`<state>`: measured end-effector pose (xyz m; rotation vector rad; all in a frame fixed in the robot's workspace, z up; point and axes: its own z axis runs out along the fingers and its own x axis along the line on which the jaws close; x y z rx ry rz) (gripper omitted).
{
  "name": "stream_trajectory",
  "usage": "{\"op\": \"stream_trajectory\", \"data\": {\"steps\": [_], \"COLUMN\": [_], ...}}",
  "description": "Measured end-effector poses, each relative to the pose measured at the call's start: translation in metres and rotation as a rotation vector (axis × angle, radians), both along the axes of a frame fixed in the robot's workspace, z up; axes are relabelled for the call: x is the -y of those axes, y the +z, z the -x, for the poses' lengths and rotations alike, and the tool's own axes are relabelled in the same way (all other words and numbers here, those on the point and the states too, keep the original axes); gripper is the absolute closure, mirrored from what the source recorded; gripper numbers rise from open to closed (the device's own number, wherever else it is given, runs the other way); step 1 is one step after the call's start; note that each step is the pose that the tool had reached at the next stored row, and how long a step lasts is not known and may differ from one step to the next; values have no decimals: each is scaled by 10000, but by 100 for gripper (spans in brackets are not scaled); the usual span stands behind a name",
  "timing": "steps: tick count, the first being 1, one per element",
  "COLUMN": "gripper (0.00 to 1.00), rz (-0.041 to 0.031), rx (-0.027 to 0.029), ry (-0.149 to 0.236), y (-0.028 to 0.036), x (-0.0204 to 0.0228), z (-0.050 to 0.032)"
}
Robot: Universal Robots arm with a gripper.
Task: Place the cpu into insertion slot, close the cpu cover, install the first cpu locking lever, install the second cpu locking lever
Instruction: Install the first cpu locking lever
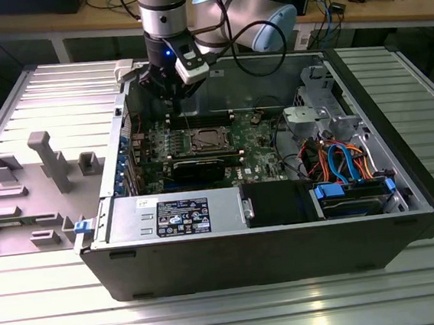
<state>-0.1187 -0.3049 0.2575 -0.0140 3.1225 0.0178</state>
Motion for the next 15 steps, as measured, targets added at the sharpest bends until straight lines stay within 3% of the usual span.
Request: {"op": "stream_trajectory", "data": {"steps": [15], "gripper": [89], "rz": [0], "rx": [0], "ry": [1], "y": [0], "x": [-1], "z": [-43]}}
